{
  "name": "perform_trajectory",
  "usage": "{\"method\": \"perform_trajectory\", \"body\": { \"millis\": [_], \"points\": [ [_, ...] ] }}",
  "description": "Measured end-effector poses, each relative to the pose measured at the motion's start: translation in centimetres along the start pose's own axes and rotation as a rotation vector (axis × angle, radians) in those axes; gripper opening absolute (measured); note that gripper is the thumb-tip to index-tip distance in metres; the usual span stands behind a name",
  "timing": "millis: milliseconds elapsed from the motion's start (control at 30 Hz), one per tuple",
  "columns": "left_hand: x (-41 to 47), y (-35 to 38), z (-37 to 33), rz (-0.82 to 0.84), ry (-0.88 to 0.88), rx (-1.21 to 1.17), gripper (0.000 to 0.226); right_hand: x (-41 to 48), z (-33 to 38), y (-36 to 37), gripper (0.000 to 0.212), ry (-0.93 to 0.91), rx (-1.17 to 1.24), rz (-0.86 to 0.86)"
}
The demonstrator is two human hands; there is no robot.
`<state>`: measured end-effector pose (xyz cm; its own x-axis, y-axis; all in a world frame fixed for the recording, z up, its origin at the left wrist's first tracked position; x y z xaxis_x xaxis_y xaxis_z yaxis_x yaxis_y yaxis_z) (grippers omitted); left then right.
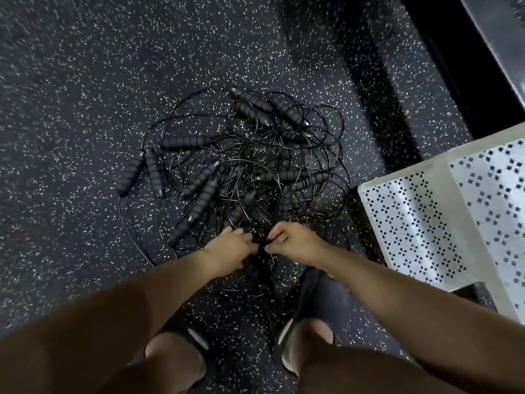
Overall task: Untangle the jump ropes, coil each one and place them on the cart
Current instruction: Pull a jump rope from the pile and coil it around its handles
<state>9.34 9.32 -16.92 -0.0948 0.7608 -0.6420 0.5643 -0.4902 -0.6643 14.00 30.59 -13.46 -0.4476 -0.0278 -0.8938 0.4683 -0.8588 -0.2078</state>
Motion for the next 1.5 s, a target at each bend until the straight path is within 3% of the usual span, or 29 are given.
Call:
{"method": "perform_trajectory", "body": {
  "millis": [133,367,600,900,1000,1133,1300,1500],
  "points": [
    [-1.8,-3.6,0.4,-0.091,0.058,-0.269,0.042,-1.0,0.9,1.2,0.061,-0.077,-0.094,0.060],
    [-5.9,-10.5,0.6,-0.160,0.110,-0.307,0.040,-4.1,3.6,0.1,0.034,-0.223,-0.189,-0.110],
    [-10.5,-16.0,0.3,-0.243,0.049,-0.214,0.041,-7.6,6.9,-2.0,0.041,-0.306,-0.355,-0.148],
    [-19.2,-23.1,-0.3,-0.412,-0.123,-0.178,0.030,-13.1,10.3,-5.5,0.028,-0.324,-0.416,-0.209],
    [-22.1,-24.9,-1.5,-0.501,-0.164,-0.220,0.028,-16.0,12.2,-6.7,0.048,-0.329,-0.386,-0.221],
    [-25.2,-26.8,-3.8,-0.602,-0.159,-0.263,0.028,-21.8,16.6,-8.2,0.072,-0.466,-0.333,-0.265],
    [-28.3,-29.1,-6.0,-0.700,-0.138,-0.322,0.027,-27.1,22.1,-7.5,0.039,-0.550,-0.389,-0.372],
    [-31.7,-30.9,-6.9,-0.898,-0.150,-0.580,0.043,-32.1,26.8,-6.8,0.025,-0.502,-0.516,-0.523]
  ]
}}
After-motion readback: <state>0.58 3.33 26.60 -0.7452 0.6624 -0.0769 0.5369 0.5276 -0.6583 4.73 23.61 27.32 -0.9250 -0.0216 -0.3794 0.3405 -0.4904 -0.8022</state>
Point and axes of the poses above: each hand's wrist, its own x-axis towards the middle knuckle, its own y-axis out of the palm, z = x × y, the point moved 1 cm from there along x, towards the middle knuckle, and after that the axes turned 11 degrees about y, right-handed, at the moved point
